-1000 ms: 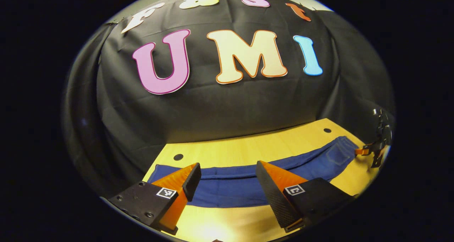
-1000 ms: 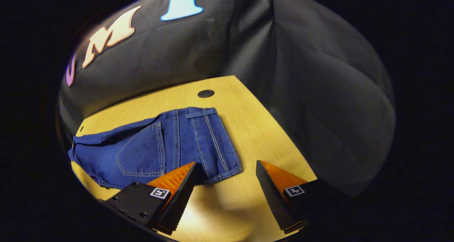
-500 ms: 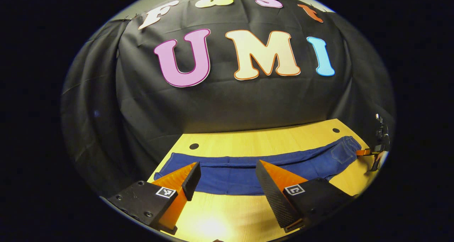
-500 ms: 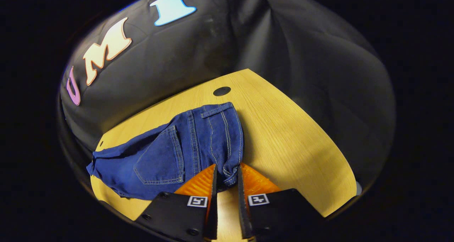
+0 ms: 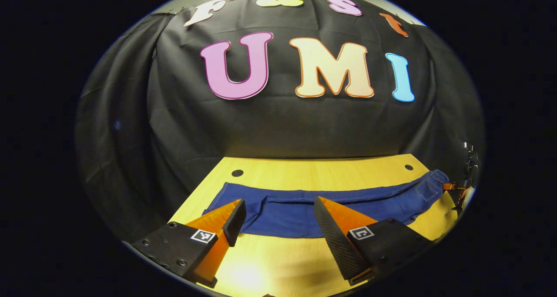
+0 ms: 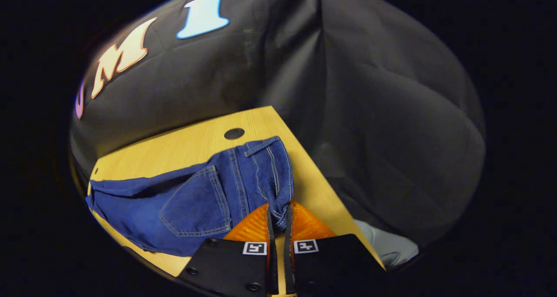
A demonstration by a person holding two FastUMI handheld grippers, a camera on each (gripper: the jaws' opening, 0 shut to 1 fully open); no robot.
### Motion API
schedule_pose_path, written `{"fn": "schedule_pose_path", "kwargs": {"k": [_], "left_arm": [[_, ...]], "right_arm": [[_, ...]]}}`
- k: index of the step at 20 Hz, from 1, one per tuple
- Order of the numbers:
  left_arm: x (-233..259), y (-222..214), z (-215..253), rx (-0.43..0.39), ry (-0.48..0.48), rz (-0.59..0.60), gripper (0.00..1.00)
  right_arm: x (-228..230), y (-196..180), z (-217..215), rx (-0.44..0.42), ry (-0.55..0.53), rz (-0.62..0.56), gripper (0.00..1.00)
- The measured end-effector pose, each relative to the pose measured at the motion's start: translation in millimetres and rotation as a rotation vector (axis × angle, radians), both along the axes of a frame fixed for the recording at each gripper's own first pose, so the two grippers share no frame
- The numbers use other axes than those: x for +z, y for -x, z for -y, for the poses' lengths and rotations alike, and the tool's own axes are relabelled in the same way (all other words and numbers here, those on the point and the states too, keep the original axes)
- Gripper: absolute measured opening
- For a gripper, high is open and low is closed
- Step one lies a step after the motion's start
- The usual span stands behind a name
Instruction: Grasp the waist and the cuffs of the jeans and fold them to make the two legs overlap; first hold the waist and fold one-third of the jeans toward the cuffs, then hold the cuffs and fold the remaining one-third in the same direction to finish folding.
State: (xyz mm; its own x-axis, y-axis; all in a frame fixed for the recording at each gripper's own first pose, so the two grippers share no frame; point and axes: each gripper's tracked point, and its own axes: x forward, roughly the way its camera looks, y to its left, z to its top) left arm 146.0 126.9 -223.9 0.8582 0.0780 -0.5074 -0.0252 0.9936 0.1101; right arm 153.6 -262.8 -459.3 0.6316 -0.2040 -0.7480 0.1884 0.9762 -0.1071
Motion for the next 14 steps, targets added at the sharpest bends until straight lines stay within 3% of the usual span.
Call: {"fn": "schedule_pose_path", "kwargs": {"k": [3,9,14], "left_arm": [[1.4,-3.8,-8.1,0.008,0.063,-0.001,0.95],[9.1,-26.1,-48.3,-0.005,0.050,0.008,0.94],[4.5,-43.9,-81.8,-0.030,0.058,0.001,0.94]], "right_arm": [[51.8,-5.3,-14.7,0.035,0.005,0.097,0.08],[141.5,5.3,-53.1,0.160,-0.006,0.264,0.08],[159.5,35.4,-37.9,0.219,-0.045,0.332,0.08]]}}
